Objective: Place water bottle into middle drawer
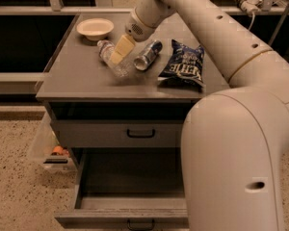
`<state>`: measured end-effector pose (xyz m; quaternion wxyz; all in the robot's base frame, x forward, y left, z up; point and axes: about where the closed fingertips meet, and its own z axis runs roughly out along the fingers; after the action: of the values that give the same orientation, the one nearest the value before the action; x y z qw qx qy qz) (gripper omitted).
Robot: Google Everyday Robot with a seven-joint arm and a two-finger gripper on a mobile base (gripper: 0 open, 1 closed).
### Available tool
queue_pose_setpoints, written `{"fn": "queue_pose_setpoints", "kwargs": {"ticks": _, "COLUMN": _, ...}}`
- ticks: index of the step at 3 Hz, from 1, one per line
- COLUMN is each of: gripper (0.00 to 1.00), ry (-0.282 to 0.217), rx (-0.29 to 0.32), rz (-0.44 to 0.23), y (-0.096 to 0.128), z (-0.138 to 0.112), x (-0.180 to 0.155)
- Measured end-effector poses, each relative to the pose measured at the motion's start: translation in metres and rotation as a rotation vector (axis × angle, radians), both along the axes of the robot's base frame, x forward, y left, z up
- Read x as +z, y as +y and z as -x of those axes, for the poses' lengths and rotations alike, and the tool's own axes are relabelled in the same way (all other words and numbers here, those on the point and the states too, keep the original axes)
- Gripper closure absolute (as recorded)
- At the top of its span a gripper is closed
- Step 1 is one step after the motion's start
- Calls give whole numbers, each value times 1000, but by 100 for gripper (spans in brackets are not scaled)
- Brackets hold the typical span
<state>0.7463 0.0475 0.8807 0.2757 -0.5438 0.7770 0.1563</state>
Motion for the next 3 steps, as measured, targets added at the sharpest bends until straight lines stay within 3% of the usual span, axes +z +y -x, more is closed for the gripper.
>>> {"fn": "queue_pose_setpoints", "kwargs": {"ticks": 2, "gripper": 0, "ry": -13, "rx": -29, "rz": 52, "y": 7, "z": -13, "x": -13}}
{"fn": "queue_pose_setpoints", "kwargs": {"ticks": 3, "gripper": 0, "ry": 12, "rx": -56, "rz": 85, "y": 7, "z": -23, "x": -31}}
